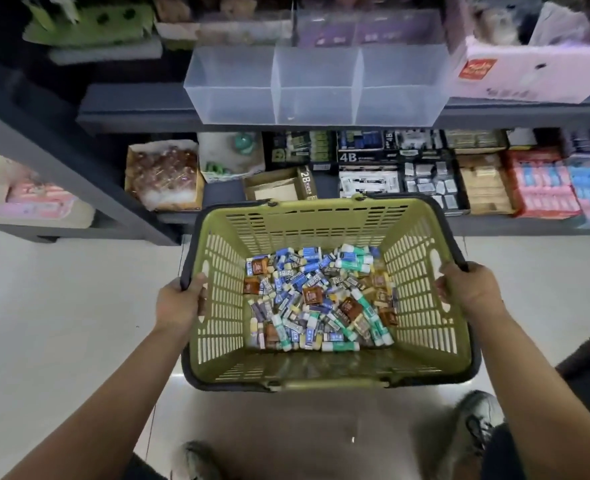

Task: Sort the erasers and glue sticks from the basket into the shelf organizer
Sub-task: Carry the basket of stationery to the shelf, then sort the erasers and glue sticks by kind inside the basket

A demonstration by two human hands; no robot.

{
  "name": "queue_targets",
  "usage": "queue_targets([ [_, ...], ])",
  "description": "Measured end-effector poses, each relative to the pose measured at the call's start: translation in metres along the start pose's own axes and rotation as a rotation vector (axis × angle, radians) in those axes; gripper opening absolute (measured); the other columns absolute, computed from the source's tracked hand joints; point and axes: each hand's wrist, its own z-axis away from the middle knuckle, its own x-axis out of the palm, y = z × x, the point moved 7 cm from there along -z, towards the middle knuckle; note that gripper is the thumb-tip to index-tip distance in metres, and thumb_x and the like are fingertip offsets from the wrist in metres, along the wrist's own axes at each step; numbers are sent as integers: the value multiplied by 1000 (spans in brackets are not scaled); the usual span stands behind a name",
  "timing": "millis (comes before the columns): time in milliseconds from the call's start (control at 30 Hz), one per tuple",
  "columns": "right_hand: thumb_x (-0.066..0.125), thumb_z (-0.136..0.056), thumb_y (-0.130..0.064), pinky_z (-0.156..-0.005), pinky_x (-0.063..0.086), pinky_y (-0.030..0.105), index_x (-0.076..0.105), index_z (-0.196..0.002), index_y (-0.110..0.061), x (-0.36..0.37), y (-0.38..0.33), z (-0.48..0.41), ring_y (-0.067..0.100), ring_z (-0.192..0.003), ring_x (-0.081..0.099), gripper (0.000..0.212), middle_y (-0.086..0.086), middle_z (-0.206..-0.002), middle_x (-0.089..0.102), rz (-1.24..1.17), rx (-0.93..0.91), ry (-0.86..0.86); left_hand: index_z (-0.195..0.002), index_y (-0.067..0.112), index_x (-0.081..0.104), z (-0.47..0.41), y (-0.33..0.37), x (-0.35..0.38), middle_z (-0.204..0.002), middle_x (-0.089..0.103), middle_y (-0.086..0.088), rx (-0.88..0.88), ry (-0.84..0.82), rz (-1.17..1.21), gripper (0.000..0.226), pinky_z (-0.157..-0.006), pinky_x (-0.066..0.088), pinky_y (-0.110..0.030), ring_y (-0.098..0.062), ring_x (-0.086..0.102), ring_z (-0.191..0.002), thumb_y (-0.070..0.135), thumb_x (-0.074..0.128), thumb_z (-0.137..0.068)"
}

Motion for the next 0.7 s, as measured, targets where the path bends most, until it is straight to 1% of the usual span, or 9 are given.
queue_targets([
  [133,50,-90,-30,-80,55,49,61,-99,-3,5,1,-7,34,-76,64,31,14,-77,68,64,-68,67,-78,3,58,-4,-5,3,-61,54,-8,78,18,35,28,-49,39,-29,-21,44,-45,26,59,-94],
  [233,50,-93,-36,-85,51,46,57,-109,-4,8,-4,-2,40,-96,61,37,18,-101,65,176,-141,128,-80,4,58,-8,-5,4,-62,54,-8,132,29,46,29,-55,43,-33,-23,46,-49,28,58,-96],
  [300,53,-92,-35,-90,43,45,51,-117,-2,7,-11,11,41,-110,53,42,21,-117,57,289,-222,236,-80,6,59,-13,-5,3,-64,57,-9,164,50,19,30,-63,48,-39,-25,50,-53,32,57,-95],
  [367,57,-90,-31,-97,36,48,48,-124,-3,3,-19,27,41,-119,43,45,21,-127,48,342,-352,374,-87,8,58,-13,-5,2,-76,63,-11,193,76,-64,32,-71,51,-43,-30,58,-65,38,56,-95],
  [433,59,-88,-23,-98,34,46,48,-128,-5,4,-23,43,39,-119,41,45,20,-130,44,277,-504,443,-107,5,57,-7,-1,0,-100,63,-15,244,167,-242,41,-82,46,-44,-35,59,-91,44,55,-94],
  [500,59,-87,-15,-98,37,43,51,-126,-5,11,-27,59,35,-117,43,41,18,-130,45,185,-651,408,-125,3,50,7,15,-4,-123,53,-20,376,362,-491,52,-95,37,-48,-38,48,-116,42,57,-93],
  [567,58,-88,-13,-101,38,38,53,-124,-8,25,-30,72,29,-118,45,36,14,-130,46,177,-729,294,-132,2,46,31,35,5,-132,46,-20,574,470,-663,54,-103,29,-49,-38,39,-126,37,58,-92],
  [633,57,-91,-15,-101,36,32,54,-123,-12,43,-26,76,20,-114,47,33,9,-131,46,231,-729,143,-131,4,46,48,43,28,-132,47,-18,709,389,-768,52,-103,31,-47,-36,40,-125,38,55,-94],
  [700,57,-92,-20,-101,37,30,53,-125,-14,62,-19,73,17,-110,49,33,6,-133,45,270,-685,-3,-129,6,47,57,40,55,-131,48,-16,753,250,-889,51,-102,34,-45,-33,42,-124,45,49,-96],
])
